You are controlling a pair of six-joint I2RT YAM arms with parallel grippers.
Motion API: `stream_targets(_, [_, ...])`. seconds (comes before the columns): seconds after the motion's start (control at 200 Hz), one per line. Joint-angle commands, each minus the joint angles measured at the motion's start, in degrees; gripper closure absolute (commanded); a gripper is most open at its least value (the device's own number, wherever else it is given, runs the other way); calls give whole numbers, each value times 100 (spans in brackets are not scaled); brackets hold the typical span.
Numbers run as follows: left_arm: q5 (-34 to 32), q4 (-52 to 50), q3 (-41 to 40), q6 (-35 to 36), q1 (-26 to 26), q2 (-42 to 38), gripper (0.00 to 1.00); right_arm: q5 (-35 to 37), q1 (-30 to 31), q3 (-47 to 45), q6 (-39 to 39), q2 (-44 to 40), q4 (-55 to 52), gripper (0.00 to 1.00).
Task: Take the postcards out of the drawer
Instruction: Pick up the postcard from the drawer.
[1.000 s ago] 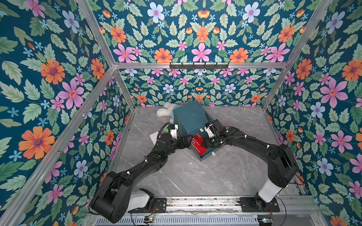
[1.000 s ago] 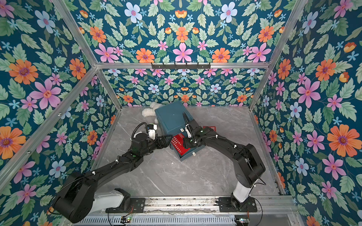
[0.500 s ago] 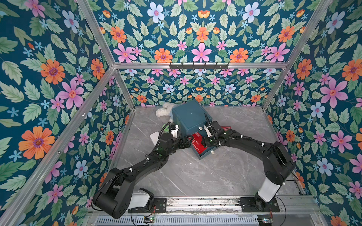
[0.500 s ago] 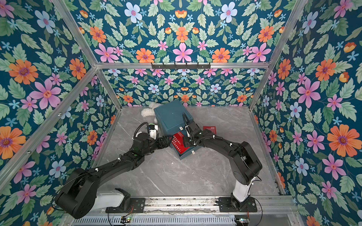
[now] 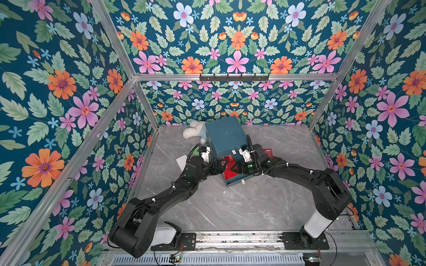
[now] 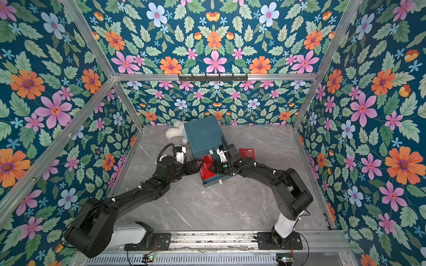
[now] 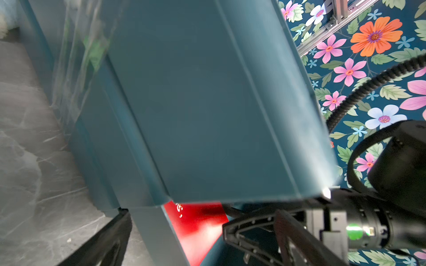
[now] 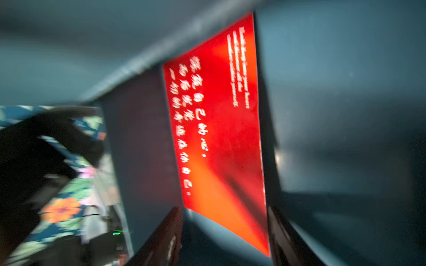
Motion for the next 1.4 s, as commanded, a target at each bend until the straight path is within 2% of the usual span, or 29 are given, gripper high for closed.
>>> stream_targets(0.0, [6, 123, 25, -51, -8, -40, 0, -728, -123, -145, 663, -59, 707, 40])
stream_targets(0.16, [-8, 104, 25, -50, -8, -68, 0, -1393, -253, -302, 1248, 19, 1549, 43])
stream_targets(0.42, [15, 86, 74, -15, -8, -32, 0, -1493, -260, -329, 1400, -60, 1733, 47])
stream_targets(0.525, [17, 86, 103, -16, -8, -8, 0, -1420, -253, -320, 1393, -79, 1678, 52])
stream_targets(0.59, [27, 85, 113, -15, -8, -4, 0, -1372, -253, -311, 1370, -90, 1580, 59])
stream_targets(0.745, [-29, 46, 108, -15, -7, -42, 0, -1247, -262, -267, 1341, -109, 1346, 84])
stream_targets(0.9, [-142, 16, 121, -18, -8, -84, 0, -1181, -261, -241, 1334, -169, 1257, 100])
stream_targets(1.015, [-317, -87, 161, 18, -8, -141, 0, -1176, -271, -230, 1297, -205, 1123, 100])
stream_targets(1.395, [-911, -303, 441, 257, 1, -238, 0, -1179, -463, -669, 1186, -1405, 502, 100])
